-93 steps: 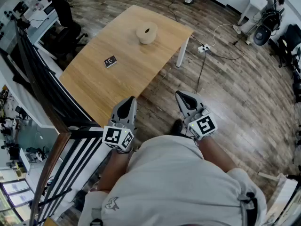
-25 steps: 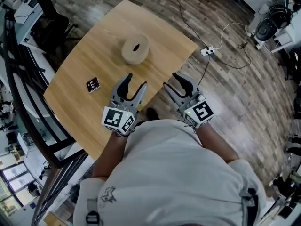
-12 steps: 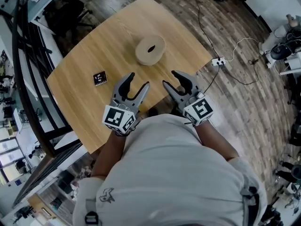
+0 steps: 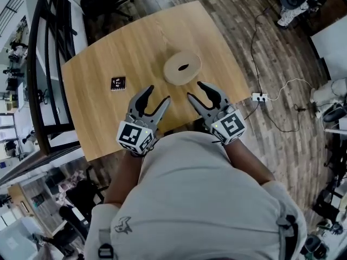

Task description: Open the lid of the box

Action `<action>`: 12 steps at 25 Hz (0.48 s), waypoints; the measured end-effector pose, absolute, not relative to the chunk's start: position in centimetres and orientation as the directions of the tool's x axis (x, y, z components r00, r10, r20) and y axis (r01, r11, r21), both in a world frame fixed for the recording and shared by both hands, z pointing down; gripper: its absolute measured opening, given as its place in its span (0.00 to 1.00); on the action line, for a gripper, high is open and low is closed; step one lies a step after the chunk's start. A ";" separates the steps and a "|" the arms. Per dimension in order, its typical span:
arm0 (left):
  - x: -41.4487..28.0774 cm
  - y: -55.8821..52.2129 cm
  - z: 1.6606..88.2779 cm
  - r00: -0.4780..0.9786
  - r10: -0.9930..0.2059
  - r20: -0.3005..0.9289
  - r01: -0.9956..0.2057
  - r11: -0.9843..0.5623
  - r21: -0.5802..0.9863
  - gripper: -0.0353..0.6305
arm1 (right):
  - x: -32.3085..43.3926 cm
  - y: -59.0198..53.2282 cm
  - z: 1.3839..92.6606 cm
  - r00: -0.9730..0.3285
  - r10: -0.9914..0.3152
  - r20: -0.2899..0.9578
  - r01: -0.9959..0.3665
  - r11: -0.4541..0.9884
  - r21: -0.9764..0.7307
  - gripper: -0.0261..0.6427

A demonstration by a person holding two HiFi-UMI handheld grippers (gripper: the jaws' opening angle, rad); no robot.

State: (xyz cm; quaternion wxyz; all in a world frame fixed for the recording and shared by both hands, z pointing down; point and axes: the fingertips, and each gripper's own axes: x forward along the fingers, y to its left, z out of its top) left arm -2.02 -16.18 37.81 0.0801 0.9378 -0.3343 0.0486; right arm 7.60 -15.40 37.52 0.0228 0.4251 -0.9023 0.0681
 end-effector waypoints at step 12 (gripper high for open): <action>1.2 -16.6 37.7 0.623 -0.764 0.169 -0.780 -0.623 0.062 0.42 | 11.3 -18.8 38.1 -0.796 -0.598 0.096 -0.606 0.788 -0.109 0.33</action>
